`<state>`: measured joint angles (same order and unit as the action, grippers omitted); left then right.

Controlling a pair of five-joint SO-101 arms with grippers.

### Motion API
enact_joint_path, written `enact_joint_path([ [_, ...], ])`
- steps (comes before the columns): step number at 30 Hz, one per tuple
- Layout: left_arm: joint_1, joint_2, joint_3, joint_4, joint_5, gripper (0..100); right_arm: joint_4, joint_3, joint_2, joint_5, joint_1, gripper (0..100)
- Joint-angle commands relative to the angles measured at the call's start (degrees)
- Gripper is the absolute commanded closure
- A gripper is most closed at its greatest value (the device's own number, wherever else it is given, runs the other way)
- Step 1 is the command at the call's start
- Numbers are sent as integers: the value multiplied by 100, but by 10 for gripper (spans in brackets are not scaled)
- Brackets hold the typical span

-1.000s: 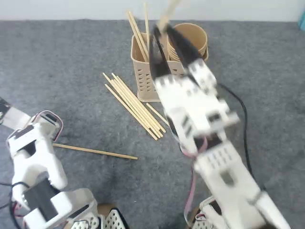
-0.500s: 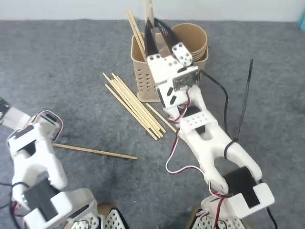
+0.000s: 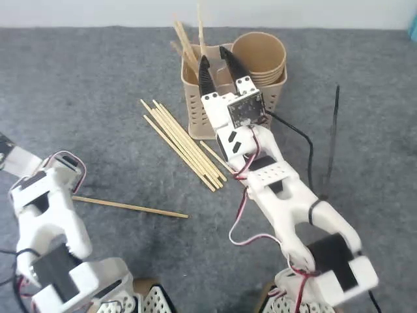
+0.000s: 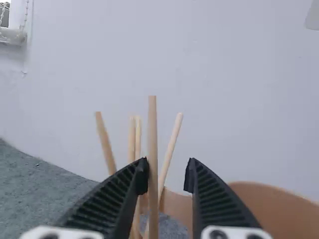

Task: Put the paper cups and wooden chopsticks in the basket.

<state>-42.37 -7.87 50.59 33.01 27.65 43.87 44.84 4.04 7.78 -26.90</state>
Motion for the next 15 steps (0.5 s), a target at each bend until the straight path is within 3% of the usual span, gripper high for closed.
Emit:
enact_joint_path([
  [1,-35,-9,-268,-97,26,803,-778,316,1420,-35,22,899],
  [5,-35,-9,-268,-97,26,803,-2615,782,3134,-308,31,905],
  [10,-35,-9,-268,-97,26,803,-6114,862,5473,-677,4,903],
  [15,-44,-9,-268,-97,35,803,-8505,905,7002,-695,-831,903],
])
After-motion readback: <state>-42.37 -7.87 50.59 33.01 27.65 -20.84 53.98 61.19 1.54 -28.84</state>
